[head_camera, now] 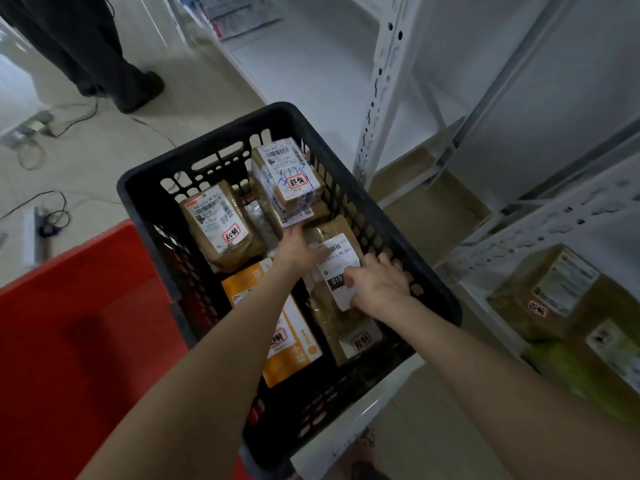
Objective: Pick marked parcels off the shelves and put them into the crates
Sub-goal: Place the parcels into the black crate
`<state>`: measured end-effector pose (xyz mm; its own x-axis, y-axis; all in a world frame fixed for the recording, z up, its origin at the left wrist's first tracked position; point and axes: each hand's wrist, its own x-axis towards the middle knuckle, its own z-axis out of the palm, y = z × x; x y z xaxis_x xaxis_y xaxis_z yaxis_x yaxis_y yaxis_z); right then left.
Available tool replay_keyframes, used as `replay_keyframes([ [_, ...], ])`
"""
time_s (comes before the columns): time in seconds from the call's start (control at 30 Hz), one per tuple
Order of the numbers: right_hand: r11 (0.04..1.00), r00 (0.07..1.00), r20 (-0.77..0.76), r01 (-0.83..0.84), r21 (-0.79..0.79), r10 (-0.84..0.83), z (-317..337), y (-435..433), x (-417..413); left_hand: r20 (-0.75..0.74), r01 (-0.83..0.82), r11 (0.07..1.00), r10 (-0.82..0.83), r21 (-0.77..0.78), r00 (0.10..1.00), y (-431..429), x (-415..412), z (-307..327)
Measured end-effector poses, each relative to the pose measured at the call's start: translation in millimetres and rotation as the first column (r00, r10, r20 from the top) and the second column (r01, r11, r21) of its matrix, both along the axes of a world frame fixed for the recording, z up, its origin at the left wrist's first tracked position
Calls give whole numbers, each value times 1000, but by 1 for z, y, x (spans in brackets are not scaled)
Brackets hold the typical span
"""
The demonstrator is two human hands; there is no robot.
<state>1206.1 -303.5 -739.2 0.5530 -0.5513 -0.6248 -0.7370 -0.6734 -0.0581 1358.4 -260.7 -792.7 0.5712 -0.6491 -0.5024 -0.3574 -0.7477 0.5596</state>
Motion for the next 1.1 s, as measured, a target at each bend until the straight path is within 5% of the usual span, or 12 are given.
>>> replay_keyframes([
  [0.23,999,996,81,42,12,-43,-2,11,-14,54,277,951,-287,136,957,34,-39,15],
  [0.43,986,996,15,87,143,-90,-13,34,-16,9,67,993,-68,99,998,57,-40,22],
  [0.57,981,992,27,117,152,-122,-16,37,-16,-138,-224,974,227,33,964,65,-52,24],
  [0.8,976,987,2,159,149,-161,-14,39,-15,-244,-330,943,331,47,911,71,-78,27],
  [0.97,984,990,-11,144,106,-144,-7,39,-16,-59,-26,997,30,69,998,72,-71,42],
  [1.1,983,982,49,178,54,-181,22,39,-26,176,320,917,-364,237,915,79,-58,73],
])
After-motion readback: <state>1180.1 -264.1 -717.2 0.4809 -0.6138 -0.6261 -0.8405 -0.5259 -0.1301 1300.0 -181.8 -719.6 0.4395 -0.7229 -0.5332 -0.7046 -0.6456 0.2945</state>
